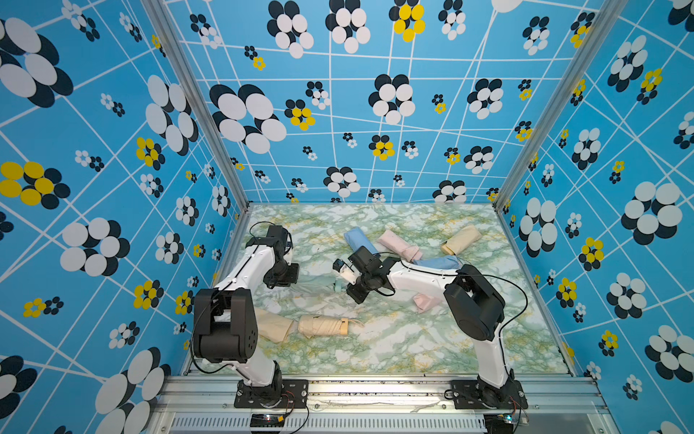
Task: Take umbrellas out of sleeves
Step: Move the umbrella to the center of the board.
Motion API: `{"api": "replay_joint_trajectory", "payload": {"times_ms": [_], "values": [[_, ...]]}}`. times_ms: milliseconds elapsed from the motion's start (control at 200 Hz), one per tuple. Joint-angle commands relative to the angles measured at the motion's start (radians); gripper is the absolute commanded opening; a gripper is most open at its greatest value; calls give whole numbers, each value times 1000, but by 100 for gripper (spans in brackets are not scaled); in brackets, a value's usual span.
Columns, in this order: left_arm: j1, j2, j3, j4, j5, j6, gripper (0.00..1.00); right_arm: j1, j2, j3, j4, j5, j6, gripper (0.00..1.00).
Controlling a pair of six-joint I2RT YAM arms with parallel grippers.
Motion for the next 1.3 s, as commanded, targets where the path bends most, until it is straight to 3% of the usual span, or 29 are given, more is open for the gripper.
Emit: {"api": "replay_joint_trajectory", "payload": {"times_ms": [0, 270, 765, 1294], "values": [[28, -60, -27, -5, -50, -41, 0, 31, -35, 0, 11, -32, 49, 0], [41, -70, -83, 21, -83, -60, 0, 81, -53, -14, 25, -48, 92, 0], [28, -75, -95, 11, -21, -125, 0, 81, -149, -118, 6, 16, 104, 0], [21, -118, -148, 54, -66, -188, 0, 81, -169, -194, 61, 22, 146, 0]]}}
